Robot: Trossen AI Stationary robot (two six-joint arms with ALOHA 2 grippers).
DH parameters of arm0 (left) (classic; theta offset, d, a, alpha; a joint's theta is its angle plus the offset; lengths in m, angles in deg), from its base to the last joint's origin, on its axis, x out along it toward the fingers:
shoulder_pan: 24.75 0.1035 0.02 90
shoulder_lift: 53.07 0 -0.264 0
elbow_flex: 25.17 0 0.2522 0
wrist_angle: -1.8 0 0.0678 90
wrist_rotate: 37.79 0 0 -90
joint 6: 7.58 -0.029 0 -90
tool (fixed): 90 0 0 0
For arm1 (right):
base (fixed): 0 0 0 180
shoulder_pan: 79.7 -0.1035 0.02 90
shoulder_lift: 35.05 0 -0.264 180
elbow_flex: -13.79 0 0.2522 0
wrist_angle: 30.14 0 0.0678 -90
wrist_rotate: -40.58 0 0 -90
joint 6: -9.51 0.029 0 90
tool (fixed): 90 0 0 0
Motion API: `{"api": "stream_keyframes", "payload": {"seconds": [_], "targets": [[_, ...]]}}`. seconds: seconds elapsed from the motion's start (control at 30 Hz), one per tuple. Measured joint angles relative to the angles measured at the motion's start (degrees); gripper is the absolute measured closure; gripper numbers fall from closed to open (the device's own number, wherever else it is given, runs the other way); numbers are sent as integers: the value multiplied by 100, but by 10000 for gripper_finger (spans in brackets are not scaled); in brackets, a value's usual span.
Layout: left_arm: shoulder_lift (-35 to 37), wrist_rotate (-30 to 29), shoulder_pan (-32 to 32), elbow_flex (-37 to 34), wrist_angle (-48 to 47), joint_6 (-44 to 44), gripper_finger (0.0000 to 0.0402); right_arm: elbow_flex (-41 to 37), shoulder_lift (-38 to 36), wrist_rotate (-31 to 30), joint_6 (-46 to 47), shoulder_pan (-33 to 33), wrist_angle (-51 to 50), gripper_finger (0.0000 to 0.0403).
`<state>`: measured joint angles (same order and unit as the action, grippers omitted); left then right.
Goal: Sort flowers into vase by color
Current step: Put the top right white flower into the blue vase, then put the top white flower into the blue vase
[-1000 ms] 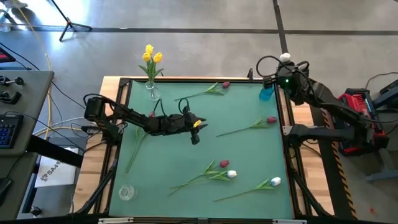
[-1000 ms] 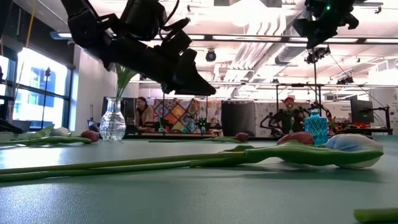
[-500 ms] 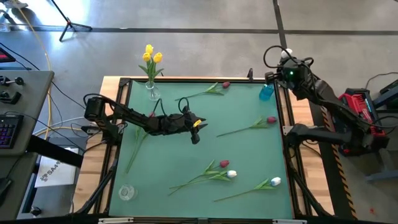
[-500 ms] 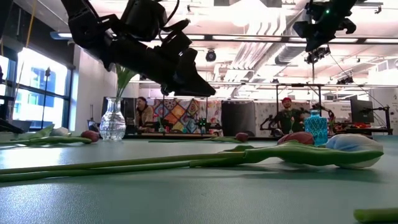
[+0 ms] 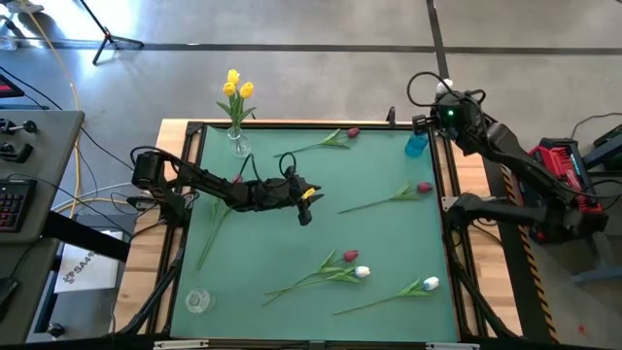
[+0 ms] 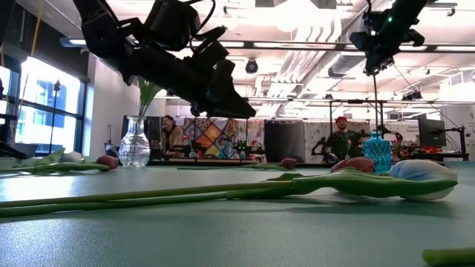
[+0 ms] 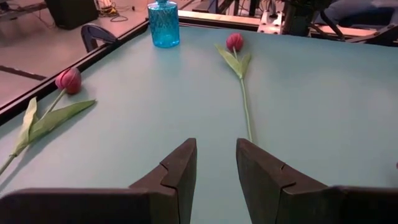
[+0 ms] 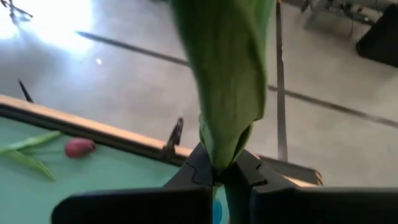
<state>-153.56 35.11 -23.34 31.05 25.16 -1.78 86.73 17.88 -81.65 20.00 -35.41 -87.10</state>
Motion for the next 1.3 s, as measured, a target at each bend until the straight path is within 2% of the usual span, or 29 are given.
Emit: {"api": "stream_keyframes", "payload": {"seconds": [0.3,0.47,0.77,0.87,0.97,1.07,1.2,1.3], "targets": [[0,0,0,0,-2,7,302,-1,505,-5,122,-2,-179,352],[0,-11,0,0,-3,56,302,-4,597,-7,115,-2,-150,312],[0,-313,9,0,-108,363,302,-4,301,-27,95,-17,146,208],[0,-357,9,0,-149,361,302,-6,104,-12,-1,-99,193,189],[89,-460,9,0,-228,357,302,-7,-160,258,0,-254,221,180],[411,-558,9,-2,-584,359,302,-5,-423,765,113,-486,219,179],[1067,-812,-36,-2,-1690,537,302,-4,-600,1529,310,-984,140,179],[1612,-925,-132,-2,-2776,973,302,-78,-566,1649,511,-1568,164,179]]}}
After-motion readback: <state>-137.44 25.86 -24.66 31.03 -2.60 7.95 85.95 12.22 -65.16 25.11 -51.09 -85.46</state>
